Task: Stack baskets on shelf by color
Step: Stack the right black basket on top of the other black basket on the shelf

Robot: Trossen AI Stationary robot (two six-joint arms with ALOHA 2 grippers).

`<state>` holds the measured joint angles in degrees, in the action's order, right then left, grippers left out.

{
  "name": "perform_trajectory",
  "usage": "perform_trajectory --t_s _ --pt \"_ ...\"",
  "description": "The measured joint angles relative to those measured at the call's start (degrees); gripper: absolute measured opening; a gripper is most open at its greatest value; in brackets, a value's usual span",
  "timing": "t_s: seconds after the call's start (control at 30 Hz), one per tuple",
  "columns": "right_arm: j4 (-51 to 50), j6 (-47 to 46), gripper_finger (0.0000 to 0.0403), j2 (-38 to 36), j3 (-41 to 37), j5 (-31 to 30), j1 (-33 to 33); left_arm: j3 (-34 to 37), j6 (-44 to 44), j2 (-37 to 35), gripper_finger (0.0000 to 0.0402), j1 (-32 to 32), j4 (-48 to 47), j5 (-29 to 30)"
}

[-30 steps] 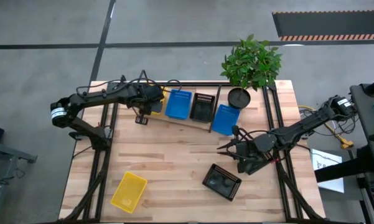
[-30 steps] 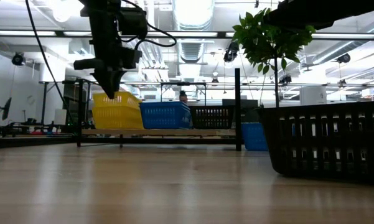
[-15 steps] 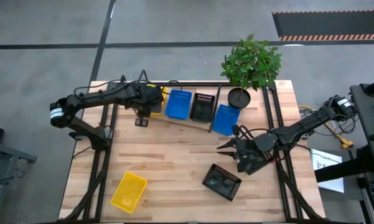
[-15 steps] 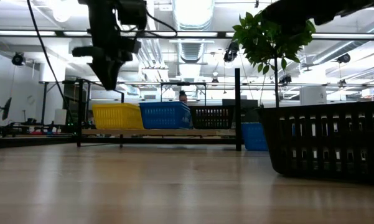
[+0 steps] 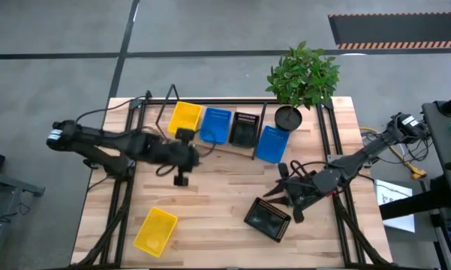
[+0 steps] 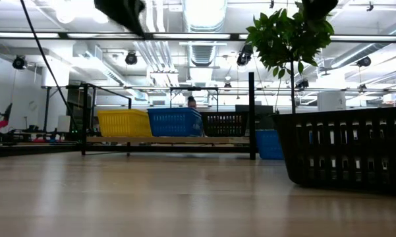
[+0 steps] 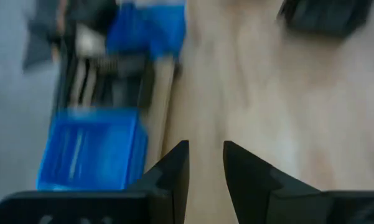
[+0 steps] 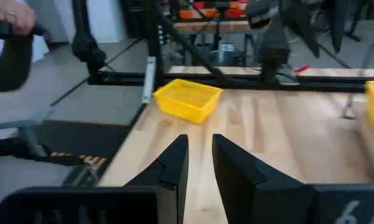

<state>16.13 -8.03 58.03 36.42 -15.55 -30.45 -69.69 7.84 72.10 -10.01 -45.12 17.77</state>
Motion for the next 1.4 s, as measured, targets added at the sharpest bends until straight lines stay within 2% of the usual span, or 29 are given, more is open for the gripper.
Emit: perform_trajectory --t_s 0.13,0.3,0.53,0.6,0.67,0.77,0.83,1.1,1.23,1.4 --pt "-6.1 -5.5 0.0063 3.9 4.3 0.0 -1.6 3.4 1.8 -1.5 0.0082 -7.7 14.3 5.2" --pt "-23.1 -20.5 0.0063 9.3 11.7 -0.7 -2.3 7.9 6.3 -2.0 0.0082 -13.0 27.8 6.6" --pt "-59.9 -52.4 0.0063 15.9 22.1 1.8 -2.3 11.3 6.5 -2.8 0.0082 -14.2 31.8 6.7" --pt "-68.5 -61.1 0.0063 17.6 23.8 3.8 -2.3 12.0 6.0 -3.0 0.0082 -14.2 32.7 6.9" --pt "-73.8 -65.7 0.0065 19.3 24.9 7.3 -2.3 12.2 6.0 -3.0 0.0082 -14.2 32.6 7.0" --pt "-75.8 -67.2 0.0082 21.3 25.2 12.0 -2.3 12.2 5.9 -2.7 0.0082 -14.2 33.1 7.0" --pt "-75.8 -67.6 0.0101 22.4 25.2 13.0 -2.3 12.2 5.9 -2.7 0.0082 -14.2 33.1 7.0" --pt "-76.1 -70.6 0.0176 25.7 24.7 11.1 -2.2 12.6 5.9 -2.7 0.0082 -14.2 35.0 7.2" --pt "-76.0 -70.9 0.0183 27.5 23.8 11.0 -2.2 15.9 6.5 -2.9 0.0082 -14.2 40.5 7.2" --pt "-75.8 -71.1 0.0169 29.7 22.5 11.0 -2.0 19.9 7.7 -4.4 0.0082 -14.2 46.0 7.3"
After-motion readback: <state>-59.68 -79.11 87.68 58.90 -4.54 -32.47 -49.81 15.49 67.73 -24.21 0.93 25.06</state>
